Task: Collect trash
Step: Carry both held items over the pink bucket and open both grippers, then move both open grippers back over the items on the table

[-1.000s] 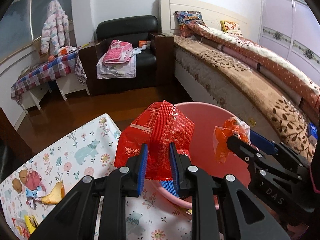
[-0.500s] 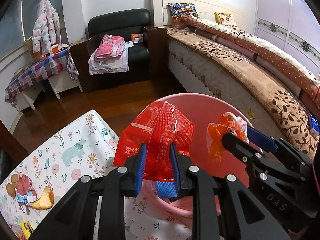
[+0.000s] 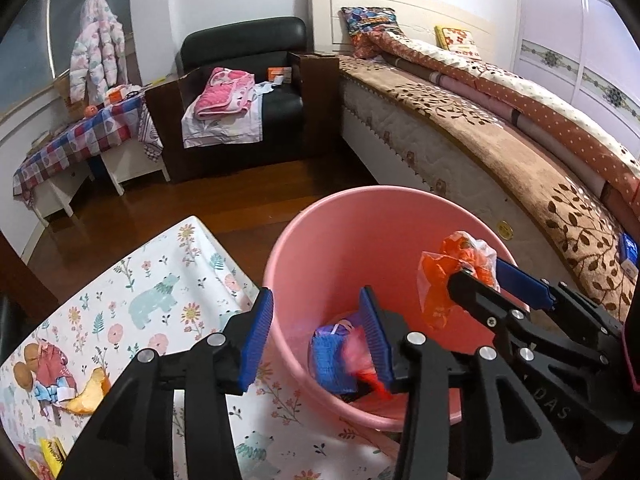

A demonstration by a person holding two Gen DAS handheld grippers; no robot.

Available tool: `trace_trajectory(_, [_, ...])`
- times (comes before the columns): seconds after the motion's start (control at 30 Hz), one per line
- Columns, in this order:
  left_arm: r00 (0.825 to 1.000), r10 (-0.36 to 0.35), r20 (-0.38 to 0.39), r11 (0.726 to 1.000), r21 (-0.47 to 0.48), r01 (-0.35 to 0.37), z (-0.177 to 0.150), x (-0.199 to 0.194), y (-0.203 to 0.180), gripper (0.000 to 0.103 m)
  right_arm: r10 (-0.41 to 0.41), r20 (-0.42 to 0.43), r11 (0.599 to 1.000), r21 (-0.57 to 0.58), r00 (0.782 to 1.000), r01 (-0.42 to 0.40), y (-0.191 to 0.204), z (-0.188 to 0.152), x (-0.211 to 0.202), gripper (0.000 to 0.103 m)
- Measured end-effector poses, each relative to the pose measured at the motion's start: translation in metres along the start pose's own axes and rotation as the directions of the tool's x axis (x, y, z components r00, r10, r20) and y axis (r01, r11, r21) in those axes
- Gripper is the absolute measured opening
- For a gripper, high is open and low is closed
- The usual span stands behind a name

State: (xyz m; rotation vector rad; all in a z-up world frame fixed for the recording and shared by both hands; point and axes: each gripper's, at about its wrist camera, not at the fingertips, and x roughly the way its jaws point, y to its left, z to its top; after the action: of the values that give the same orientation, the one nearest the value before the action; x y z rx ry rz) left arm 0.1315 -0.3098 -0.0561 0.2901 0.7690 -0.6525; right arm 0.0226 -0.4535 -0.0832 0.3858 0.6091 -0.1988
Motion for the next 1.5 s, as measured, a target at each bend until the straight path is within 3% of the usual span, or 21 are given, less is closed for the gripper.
trace_trajectory(0.73, [0.999, 0.037, 0.03, 0.995, -0.098, -0.033, -0.009, -0.026, 0.037, 0.045, 0.049, -0.032, 0.999, 0.025, 0.998, -0.048, 0.008, -0.002, 0.0, 0.053])
trace_trajectory(1.17, [0.997, 0.058, 0.059, 0.986, -0.16, -0.048, -0.023, -0.06, 0.059, 0.045, 0.054, -0.009, 0.999, 0.008, 0.999, -0.054, 0.022, 0.001, -0.017, 0.057])
trace_trajectory(1.5, [0.993, 0.07, 0.1, 0.975, -0.215, -0.047, -0.043, -0.102, 0.079, 0.045, 0.052, 0.061, 0.997, -0.054, 0.997, -0.049, 0.048, 0.003, -0.042, 0.057])
